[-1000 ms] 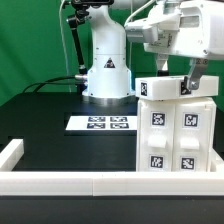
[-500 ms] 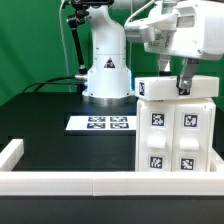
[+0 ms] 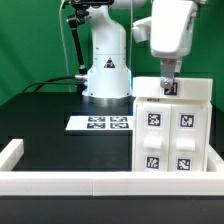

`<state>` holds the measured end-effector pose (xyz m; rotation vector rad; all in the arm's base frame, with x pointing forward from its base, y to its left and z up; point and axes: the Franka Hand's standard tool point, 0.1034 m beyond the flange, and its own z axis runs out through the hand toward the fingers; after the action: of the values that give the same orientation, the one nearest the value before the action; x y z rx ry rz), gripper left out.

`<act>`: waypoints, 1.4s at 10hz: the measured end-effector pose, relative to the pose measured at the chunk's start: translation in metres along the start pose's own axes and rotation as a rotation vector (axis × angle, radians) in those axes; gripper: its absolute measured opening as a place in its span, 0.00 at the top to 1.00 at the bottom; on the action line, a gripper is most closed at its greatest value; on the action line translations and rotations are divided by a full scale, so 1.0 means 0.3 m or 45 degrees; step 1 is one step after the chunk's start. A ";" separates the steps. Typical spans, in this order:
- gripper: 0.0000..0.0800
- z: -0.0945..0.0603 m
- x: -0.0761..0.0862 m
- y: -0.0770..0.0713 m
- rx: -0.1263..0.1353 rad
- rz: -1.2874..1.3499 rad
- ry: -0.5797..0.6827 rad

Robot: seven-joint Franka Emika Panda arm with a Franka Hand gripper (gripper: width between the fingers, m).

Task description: Assemble cabinet

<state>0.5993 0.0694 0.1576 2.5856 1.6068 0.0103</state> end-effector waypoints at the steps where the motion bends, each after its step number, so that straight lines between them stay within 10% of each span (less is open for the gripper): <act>1: 0.30 0.000 0.000 -0.004 0.007 0.114 -0.006; 4: 0.30 0.002 -0.014 -0.009 0.073 0.519 -0.038; 14: 0.30 0.004 -0.009 -0.008 0.087 1.422 0.031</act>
Offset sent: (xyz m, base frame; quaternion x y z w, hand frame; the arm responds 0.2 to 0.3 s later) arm 0.0036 -0.0053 0.0018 0.0624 -0.0238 0.2681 0.9611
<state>0.5960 0.0679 0.1562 3.1292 -0.0057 0.0661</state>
